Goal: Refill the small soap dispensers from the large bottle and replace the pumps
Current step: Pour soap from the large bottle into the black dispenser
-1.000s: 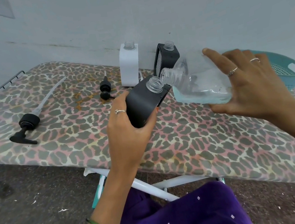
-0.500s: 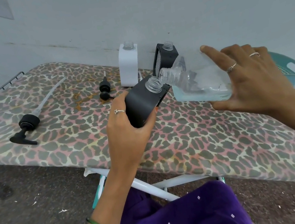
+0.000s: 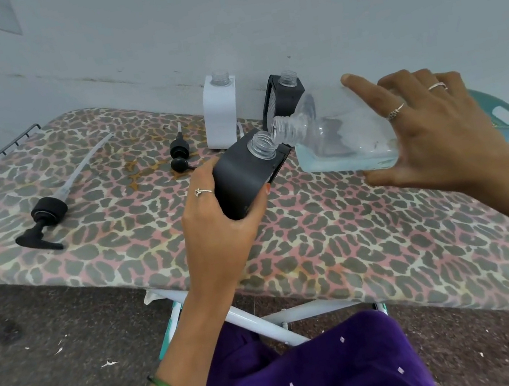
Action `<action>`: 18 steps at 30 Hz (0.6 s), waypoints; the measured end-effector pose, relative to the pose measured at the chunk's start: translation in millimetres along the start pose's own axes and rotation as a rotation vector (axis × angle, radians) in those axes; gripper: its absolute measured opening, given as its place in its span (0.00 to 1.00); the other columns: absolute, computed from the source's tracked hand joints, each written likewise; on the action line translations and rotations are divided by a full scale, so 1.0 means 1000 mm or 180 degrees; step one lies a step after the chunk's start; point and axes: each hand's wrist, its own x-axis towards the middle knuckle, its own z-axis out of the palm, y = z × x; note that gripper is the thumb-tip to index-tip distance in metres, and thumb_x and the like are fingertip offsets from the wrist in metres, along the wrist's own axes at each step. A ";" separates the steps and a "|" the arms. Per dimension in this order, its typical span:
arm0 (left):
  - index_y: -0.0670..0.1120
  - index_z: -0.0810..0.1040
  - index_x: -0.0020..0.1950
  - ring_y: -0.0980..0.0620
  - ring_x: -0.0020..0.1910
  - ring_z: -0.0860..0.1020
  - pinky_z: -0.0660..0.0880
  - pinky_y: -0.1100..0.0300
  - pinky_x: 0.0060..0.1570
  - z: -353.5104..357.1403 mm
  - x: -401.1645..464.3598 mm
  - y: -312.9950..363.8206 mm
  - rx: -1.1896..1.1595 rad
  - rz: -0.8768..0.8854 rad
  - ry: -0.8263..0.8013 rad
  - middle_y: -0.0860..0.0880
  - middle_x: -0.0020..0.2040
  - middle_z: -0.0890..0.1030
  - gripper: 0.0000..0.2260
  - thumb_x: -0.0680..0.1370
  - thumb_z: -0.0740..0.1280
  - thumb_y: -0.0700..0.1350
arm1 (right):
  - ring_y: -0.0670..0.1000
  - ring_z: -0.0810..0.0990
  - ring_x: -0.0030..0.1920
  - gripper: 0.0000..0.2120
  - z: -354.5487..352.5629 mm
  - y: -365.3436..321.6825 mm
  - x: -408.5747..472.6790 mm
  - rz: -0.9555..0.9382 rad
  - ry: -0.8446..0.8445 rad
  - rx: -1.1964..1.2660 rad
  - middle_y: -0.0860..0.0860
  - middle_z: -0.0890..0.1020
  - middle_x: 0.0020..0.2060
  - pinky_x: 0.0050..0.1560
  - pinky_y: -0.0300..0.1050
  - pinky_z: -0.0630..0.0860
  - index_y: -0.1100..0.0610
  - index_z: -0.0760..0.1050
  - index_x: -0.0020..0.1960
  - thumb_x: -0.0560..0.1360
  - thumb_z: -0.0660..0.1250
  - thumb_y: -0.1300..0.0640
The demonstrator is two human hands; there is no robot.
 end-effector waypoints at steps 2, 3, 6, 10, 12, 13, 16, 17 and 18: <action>0.42 0.72 0.63 0.60 0.48 0.73 0.71 0.75 0.46 0.000 0.000 0.000 0.0033 0.0019 0.0021 0.50 0.52 0.77 0.24 0.71 0.76 0.46 | 0.64 0.74 0.55 0.53 0.000 0.000 0.001 -0.0014 -0.0002 -0.0026 0.63 0.74 0.58 0.57 0.62 0.67 0.51 0.56 0.77 0.58 0.74 0.38; 0.42 0.72 0.63 0.60 0.48 0.73 0.71 0.75 0.45 0.000 0.000 0.000 0.0028 0.0010 0.0019 0.51 0.52 0.77 0.24 0.71 0.76 0.46 | 0.65 0.74 0.55 0.53 0.000 0.000 0.001 -0.0014 0.0000 -0.0030 0.63 0.74 0.58 0.57 0.62 0.67 0.51 0.56 0.77 0.58 0.75 0.38; 0.43 0.72 0.63 0.59 0.48 0.74 0.73 0.73 0.45 -0.001 0.000 0.000 0.0000 0.0003 0.0009 0.51 0.52 0.76 0.24 0.71 0.75 0.47 | 0.64 0.74 0.55 0.53 0.000 -0.001 0.002 -0.0012 0.0009 -0.0034 0.63 0.74 0.58 0.57 0.62 0.67 0.51 0.56 0.77 0.58 0.75 0.38; 0.42 0.72 0.63 0.61 0.48 0.73 0.71 0.76 0.46 0.000 0.000 0.001 0.0001 0.0011 0.0028 0.52 0.51 0.76 0.24 0.71 0.76 0.46 | 0.65 0.74 0.54 0.53 0.000 0.000 0.002 -0.0022 0.0045 -0.0040 0.63 0.74 0.57 0.57 0.62 0.67 0.52 0.57 0.77 0.57 0.75 0.39; 0.41 0.72 0.62 0.62 0.48 0.73 0.69 0.78 0.45 0.000 0.000 0.001 0.0031 0.0021 0.0050 0.51 0.51 0.76 0.23 0.71 0.76 0.45 | 0.65 0.75 0.54 0.53 -0.002 0.000 0.003 -0.0043 0.0036 -0.0054 0.63 0.74 0.57 0.56 0.63 0.67 0.52 0.57 0.77 0.58 0.75 0.39; 0.41 0.72 0.62 0.62 0.47 0.72 0.69 0.78 0.45 0.001 0.000 0.001 0.0035 0.0016 0.0053 0.51 0.51 0.76 0.23 0.71 0.76 0.45 | 0.65 0.75 0.54 0.53 -0.002 0.000 0.003 -0.0052 0.0032 -0.0054 0.63 0.74 0.57 0.57 0.63 0.67 0.52 0.57 0.77 0.58 0.75 0.39; 0.41 0.73 0.61 0.61 0.47 0.73 0.68 0.78 0.45 0.001 0.000 -0.001 0.0037 0.0014 0.0070 0.51 0.50 0.76 0.23 0.71 0.76 0.45 | 0.65 0.75 0.53 0.53 -0.003 0.000 0.004 -0.0096 0.0065 -0.0076 0.64 0.74 0.56 0.56 0.63 0.68 0.52 0.57 0.76 0.58 0.76 0.39; 0.41 0.72 0.61 0.60 0.46 0.73 0.69 0.78 0.44 0.001 0.000 -0.001 0.0041 0.0018 0.0072 0.51 0.50 0.77 0.23 0.70 0.76 0.45 | 0.65 0.75 0.53 0.53 -0.003 0.000 0.004 -0.0107 0.0074 -0.0094 0.64 0.74 0.56 0.55 0.63 0.68 0.53 0.57 0.76 0.58 0.76 0.39; 0.42 0.72 0.61 0.60 0.46 0.73 0.69 0.77 0.44 0.001 0.000 -0.001 0.0047 0.0025 0.0070 0.51 0.50 0.77 0.23 0.70 0.76 0.45 | 0.65 0.75 0.52 0.53 -0.003 0.001 0.004 -0.0115 0.0080 -0.0104 0.64 0.74 0.56 0.55 0.62 0.68 0.53 0.57 0.76 0.59 0.77 0.39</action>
